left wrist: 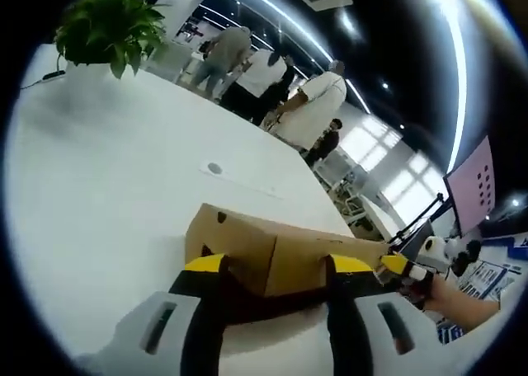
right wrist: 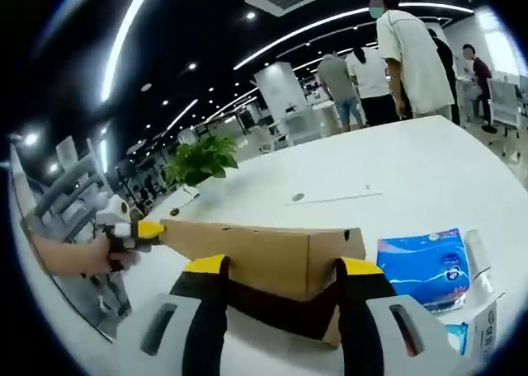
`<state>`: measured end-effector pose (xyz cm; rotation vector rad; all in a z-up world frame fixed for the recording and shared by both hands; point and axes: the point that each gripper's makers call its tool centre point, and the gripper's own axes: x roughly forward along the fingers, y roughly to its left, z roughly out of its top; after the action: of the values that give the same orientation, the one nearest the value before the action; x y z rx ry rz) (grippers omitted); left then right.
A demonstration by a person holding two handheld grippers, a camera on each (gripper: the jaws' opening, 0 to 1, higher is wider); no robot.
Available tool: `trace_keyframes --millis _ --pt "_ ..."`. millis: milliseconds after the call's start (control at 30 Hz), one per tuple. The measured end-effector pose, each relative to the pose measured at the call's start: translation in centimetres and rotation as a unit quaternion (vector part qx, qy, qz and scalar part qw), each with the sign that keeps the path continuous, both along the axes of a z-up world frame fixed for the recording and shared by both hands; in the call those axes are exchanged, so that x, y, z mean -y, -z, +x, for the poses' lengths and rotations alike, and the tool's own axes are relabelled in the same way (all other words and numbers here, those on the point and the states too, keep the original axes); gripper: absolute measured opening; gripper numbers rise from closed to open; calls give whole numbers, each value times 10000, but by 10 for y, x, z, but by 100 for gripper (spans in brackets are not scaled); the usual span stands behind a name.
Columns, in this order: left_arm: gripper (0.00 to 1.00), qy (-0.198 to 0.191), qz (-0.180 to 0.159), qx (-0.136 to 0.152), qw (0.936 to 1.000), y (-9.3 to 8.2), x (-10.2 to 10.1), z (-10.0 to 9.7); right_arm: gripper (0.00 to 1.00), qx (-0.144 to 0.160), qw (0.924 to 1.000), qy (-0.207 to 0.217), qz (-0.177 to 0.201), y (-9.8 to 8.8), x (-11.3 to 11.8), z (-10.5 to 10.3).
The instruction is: Operate the shoe box by opening the lid, removing the specified soft item, and placing it in the target area until the item is outside and the box remains undamaged.
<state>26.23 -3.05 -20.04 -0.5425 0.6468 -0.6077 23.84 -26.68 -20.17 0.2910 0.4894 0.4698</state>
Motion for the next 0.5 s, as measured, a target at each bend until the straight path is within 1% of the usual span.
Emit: trace_keyframes --millis 100,133,167,200,233,267,367,500 --pt "47 1 133 -77 9999 6 1 -5 53 -64 9997 -127 -218 6 -2 -4" --pt "47 6 169 -46 9998 7 2 -7 53 -47 9992 -196 -356 9 -2 -5" --pt "47 -2 247 -17 9997 9 2 -8 53 -73 9989 -232 -390 10 -3 -6" --pt "47 -3 316 -27 9995 11 1 -10 53 -124 9987 -249 -416 13 -4 -7" --pt "47 -17 330 -48 9994 14 2 -11 54 -158 9976 -342 -583 18 -4 -8" --pt "47 4 356 -57 9994 16 2 -12 54 -172 9972 -362 -638 20 -5 -8" --pt "48 -29 389 -109 9992 23 2 -15 55 -204 9960 -405 -764 27 -6 -9" --pt "48 -28 438 -130 9990 29 3 -16 56 -222 9958 -372 -810 31 -7 -8"
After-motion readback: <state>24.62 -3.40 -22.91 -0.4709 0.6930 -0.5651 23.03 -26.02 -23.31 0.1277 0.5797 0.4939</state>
